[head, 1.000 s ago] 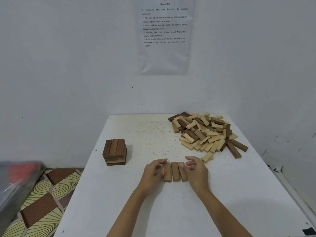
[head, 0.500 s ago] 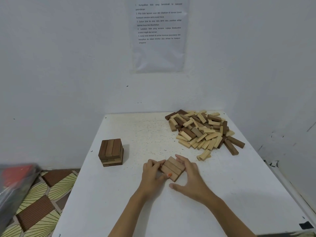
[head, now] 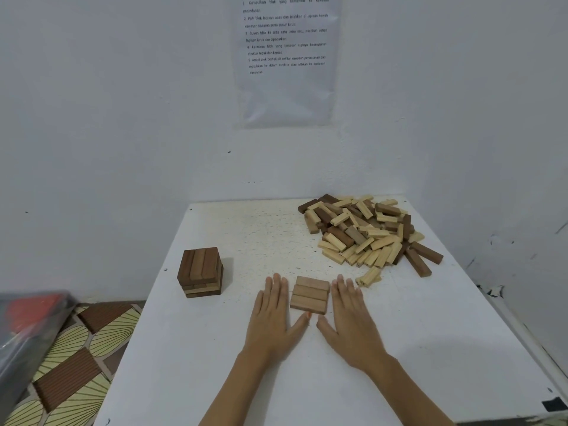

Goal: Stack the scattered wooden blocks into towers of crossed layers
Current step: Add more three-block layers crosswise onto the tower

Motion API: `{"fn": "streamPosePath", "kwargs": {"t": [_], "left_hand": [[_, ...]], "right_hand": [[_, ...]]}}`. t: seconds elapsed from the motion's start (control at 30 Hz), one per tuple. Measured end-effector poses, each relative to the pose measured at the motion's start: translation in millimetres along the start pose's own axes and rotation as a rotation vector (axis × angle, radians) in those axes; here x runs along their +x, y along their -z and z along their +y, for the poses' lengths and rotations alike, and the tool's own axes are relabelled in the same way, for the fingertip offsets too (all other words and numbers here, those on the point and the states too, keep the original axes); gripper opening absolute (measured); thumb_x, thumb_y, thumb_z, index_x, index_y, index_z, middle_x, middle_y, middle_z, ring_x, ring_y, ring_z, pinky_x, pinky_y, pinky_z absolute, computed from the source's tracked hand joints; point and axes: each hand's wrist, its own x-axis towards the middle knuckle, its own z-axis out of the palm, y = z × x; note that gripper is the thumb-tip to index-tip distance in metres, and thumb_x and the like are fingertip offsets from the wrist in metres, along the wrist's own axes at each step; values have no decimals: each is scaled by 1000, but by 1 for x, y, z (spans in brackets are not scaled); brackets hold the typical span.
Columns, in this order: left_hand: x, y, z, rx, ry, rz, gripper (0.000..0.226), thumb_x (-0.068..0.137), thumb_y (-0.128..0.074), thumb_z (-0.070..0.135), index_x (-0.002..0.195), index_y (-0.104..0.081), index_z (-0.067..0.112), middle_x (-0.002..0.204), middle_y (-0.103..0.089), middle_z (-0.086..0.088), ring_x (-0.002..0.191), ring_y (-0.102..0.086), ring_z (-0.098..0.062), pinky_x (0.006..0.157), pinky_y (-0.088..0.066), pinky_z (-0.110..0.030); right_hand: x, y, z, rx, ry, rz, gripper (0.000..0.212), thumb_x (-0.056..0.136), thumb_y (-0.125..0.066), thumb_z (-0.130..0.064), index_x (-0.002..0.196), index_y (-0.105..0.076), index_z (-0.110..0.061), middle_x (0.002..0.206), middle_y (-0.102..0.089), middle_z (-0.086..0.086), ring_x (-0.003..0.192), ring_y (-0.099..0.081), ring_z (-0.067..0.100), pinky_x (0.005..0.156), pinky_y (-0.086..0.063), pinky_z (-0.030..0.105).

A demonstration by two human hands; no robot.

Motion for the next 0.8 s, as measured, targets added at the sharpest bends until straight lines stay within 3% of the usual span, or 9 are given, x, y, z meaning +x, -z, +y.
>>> {"fn": "streamPosePath", "kwargs": {"t": [0.1,0.17,0.23,0.37,0.47,0.57,0.7,0.8], "left_hand": [[4,-3,3,13,-47,-8,90,76,4,68,149,21,19,156,28,5,141,32,-9,110,24,-24],[5,-4,5,25,-62,-7,83,77,6,61,147,23,21,156,27,6,141,31,-8,114,22,-27],[5,-6,4,27,-65,-3,77,78,6,56,145,24,22,156,26,7,141,30,-7,117,19,-29],[3,-7,3,30,-57,-1,73,80,6,56,144,25,26,156,25,9,140,32,-4,107,29,-20],[2,-7,4,22,-44,14,73,80,4,57,145,23,27,157,22,11,142,29,-4,110,25,-21],[1,-6,6,23,-33,6,76,79,7,57,145,23,24,157,24,8,142,28,-5,112,22,-24],[2,-8,6,31,-30,4,78,80,7,56,148,22,20,157,26,4,142,31,-6,110,27,-22],[3,-9,6,34,-41,-1,78,80,7,55,148,22,20,158,26,4,142,31,-7,109,27,-23]], "right_hand": [[3,-7,-4,-103,-34,25,81,97,-2,-54,145,-31,4,153,-30,19,143,-27,32,120,-14,46],[4,-8,-6,-96,-69,7,80,99,-2,-49,138,-45,6,143,-46,21,133,-44,35,111,-22,47],[4,-8,-7,-124,-71,10,80,99,-1,-48,136,-47,6,141,-49,21,131,-47,35,106,-23,46],[3,-7,-6,-179,-79,44,76,100,-3,-45,136,-48,5,140,-50,21,129,-49,35,106,-23,45],[3,-8,-2,-202,-44,72,63,98,-22,-40,139,-44,3,143,-48,19,131,-47,33,108,-21,44],[3,-8,0,-206,-18,94,67,91,-32,-41,142,-39,2,146,-45,17,136,-42,31,112,-12,40],[4,-9,-4,-213,-24,96,66,93,-30,-41,142,-40,2,147,-43,17,136,-42,31,112,-14,42],[5,-9,-3,-222,-30,113,64,100,-13,-39,142,-37,3,143,-47,20,132,-47,34,111,-14,43]]}}
